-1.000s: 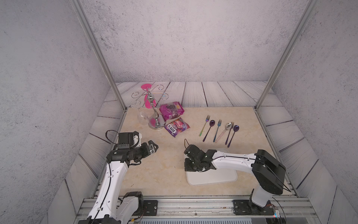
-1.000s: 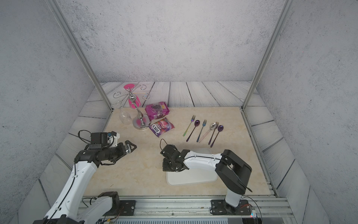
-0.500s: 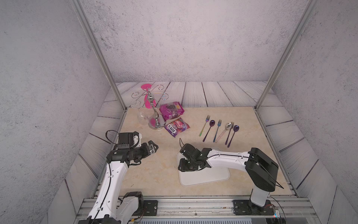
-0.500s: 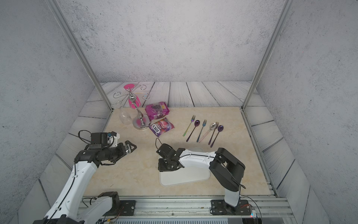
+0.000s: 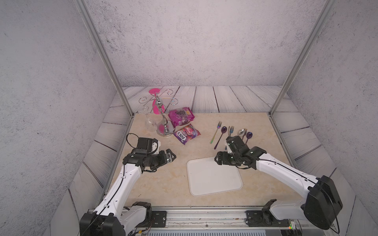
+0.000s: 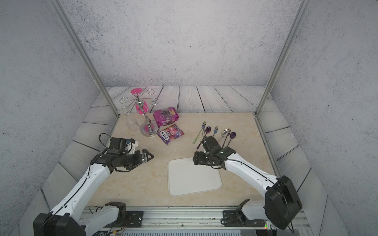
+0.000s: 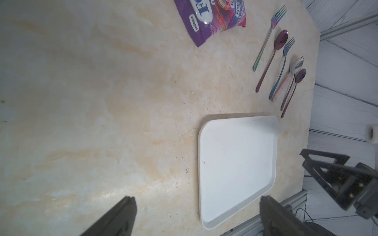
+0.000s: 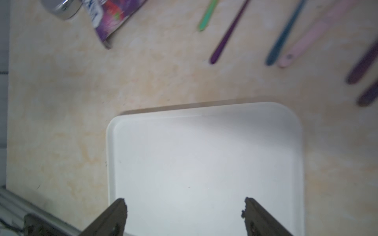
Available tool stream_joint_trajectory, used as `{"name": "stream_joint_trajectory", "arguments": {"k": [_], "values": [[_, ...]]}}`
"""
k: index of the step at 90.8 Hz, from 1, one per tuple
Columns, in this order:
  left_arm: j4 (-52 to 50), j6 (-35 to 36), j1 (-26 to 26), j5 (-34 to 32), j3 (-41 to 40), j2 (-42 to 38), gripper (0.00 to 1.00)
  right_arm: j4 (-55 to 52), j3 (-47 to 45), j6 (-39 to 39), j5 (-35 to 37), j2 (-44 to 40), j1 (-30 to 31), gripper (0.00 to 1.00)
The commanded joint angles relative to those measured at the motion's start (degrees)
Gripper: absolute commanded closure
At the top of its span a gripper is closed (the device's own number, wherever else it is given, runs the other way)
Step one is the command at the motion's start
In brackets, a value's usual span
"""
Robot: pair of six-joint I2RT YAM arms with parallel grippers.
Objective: Set the spoon and fork side by side
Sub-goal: Move the tray to the center of the board.
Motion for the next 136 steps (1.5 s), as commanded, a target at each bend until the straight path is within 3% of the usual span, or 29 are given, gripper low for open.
{"name": "stream_joint_trajectory", "arguments": {"k": [1, 12, 22, 43, 61, 77, 88, 103, 122, 131, 136], "values": [[2.10, -1.35, -1.96, -0.89, -1.05, 0.85, 0.01, -2.98, -3.29, -8.34, -3.07, -0.72, -6.46, 0.04], [1.68, -1.85, -3.68, -2.07, -1.93, 1.20, 0.01, -2.90, -4.37, -11.72, -8.28, 2.82, -15.25, 0.04], [4.10, -4.31, -6.56, -1.78, -4.94, 1.15, 0.01, -0.76, -6.65, -12.89, -11.46, 5.53, -18.22, 0.04], [10.59, -9.18, -13.10, -2.44, -9.74, 3.88, 0.01, 5.31, -14.50, -9.94, -21.46, 4.96, -18.28, 0.05], [9.33, -7.39, -13.31, -5.47, -8.04, 5.16, 0.00, 9.72, -20.39, -4.57, -29.61, 1.43, -17.62, 0.09], [9.89, -7.00, -13.31, -5.82, -6.95, 6.98, 0.01, 16.52, -25.23, 5.87, -32.14, -4.73, -12.04, 0.10], [10.94, -6.91, -13.35, -6.50, -7.21, 8.37, 0.01, 16.37, -25.30, 8.73, -28.42, -6.99, -7.95, 0.10], [12.34, -6.98, -13.31, -7.19, -8.41, 9.19, 0.01, 11.46, -23.30, 6.53, -24.49, -6.28, -7.41, 0.11], [10.72, -6.17, -13.29, -8.79, -10.00, 7.09, 0.01, -10.54, -8.30, -3.38, -2.79, -3.65, -7.58, 0.10], [7.85, -5.27, -13.31, -11.40, -9.36, 3.95, 0.00, -13.55, -1.97, -5.56, 7.16, -2.73, -8.45, 0.07], [5.48, -5.03, -13.31, -13.51, -8.14, 2.50, 0.01, -12.59, 0.48, -7.11, 9.16, -1.66, -10.18, 0.07]]}}
